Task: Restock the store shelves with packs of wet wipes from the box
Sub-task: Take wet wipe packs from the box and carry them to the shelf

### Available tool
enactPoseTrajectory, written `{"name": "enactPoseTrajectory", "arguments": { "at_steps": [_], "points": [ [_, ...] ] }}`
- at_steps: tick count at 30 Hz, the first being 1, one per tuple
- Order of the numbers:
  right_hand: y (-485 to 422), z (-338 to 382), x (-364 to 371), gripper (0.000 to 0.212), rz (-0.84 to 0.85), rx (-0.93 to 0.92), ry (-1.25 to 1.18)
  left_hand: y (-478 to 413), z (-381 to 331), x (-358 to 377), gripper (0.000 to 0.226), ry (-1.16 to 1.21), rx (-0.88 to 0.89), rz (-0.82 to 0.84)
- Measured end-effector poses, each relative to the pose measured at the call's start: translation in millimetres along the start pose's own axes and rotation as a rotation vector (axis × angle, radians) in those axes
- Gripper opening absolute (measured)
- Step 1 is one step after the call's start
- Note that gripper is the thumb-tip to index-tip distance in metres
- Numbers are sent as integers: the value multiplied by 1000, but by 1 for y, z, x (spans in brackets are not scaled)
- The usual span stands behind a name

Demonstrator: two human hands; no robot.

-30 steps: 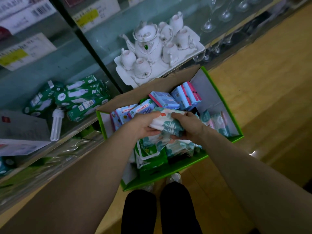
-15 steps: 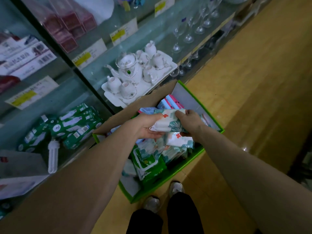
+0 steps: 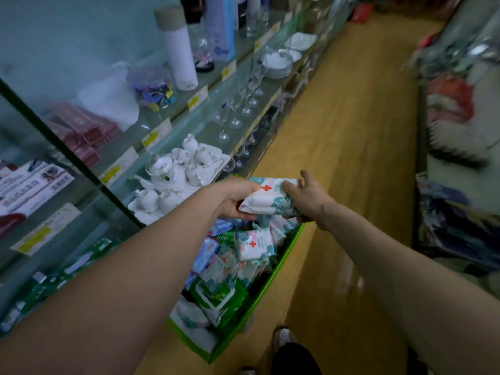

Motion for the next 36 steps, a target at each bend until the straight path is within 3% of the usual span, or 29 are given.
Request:
{"name": "enactPoseTrajectory", "arguments": {
  "at_steps": [7, 23, 36],
  "points": [
    [81, 26, -101, 46, -155, -37, -41, 28, -90, 85, 19, -180, 127, 134],
    [313, 0, -382, 39, -732, -83, -20, 107, -263, 405, 16, -478, 447, 458],
    [494, -2, -507, 24, -1044, -79, 19, 204, -344, 596, 15, -535, 660, 715]
  ]
}}
Point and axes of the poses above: each hand's wrist, its own y-axis away from the middle knuckle, its own x-axis out of the palm, z = x × y, the point moved 5 cm from there along -y, towards the middle knuckle, and after that the axes turned 10 degrees about z, right-handed, at the moved point
